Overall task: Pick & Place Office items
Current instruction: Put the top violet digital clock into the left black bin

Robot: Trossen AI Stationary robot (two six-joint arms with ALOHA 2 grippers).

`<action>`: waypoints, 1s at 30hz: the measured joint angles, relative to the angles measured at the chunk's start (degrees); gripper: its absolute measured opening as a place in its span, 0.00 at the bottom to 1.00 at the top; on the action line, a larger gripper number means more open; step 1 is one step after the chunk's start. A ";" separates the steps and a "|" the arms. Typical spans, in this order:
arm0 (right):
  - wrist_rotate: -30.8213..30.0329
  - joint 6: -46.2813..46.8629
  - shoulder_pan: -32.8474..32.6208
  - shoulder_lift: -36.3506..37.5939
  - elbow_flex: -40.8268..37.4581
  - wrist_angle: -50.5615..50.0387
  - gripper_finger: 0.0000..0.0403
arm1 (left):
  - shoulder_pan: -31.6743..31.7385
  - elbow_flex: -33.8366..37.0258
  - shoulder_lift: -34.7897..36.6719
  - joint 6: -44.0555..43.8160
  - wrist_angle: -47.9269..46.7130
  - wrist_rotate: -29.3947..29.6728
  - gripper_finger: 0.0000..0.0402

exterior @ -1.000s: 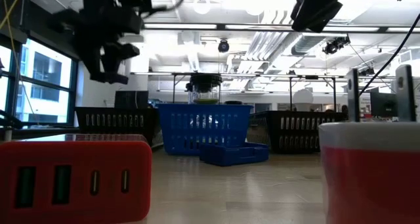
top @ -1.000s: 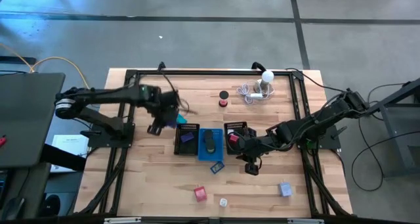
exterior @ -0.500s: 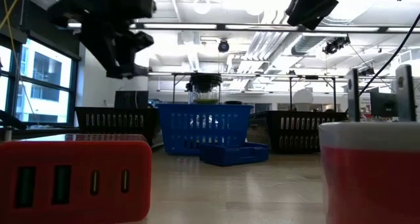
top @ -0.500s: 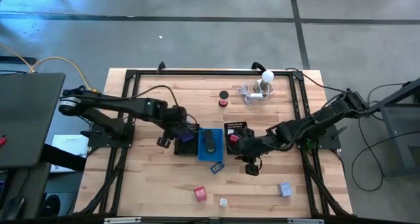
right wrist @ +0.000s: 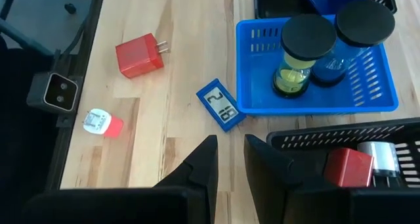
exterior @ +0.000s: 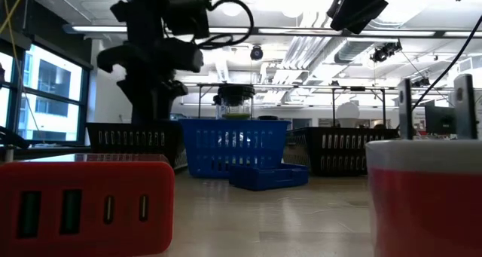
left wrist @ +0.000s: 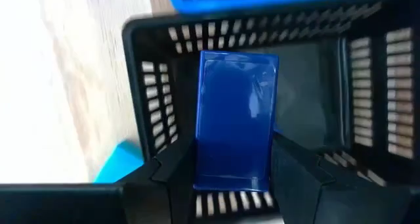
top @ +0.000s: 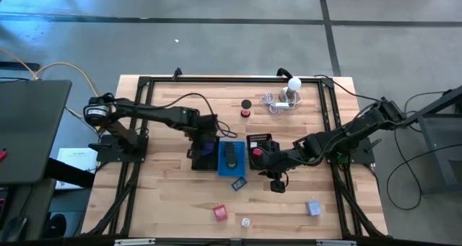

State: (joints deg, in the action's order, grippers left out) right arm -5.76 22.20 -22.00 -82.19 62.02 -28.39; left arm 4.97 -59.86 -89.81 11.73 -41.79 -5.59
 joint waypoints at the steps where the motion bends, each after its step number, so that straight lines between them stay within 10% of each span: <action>1: -0.02 -0.05 0.02 0.00 0.00 0.07 0.16 | 0.17 0.00 -0.08 -0.70 0.42 0.00 0.40; 30: -0.09 -1.63 0.02 0.00 0.00 0.40 0.16 | 0.92 0.04 -4.64 -6.15 2.40 -2.05 0.45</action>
State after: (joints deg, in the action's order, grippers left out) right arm -5.85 20.57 -21.98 -82.19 62.02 -27.99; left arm 5.89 -59.81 -94.45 5.58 -39.38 -7.64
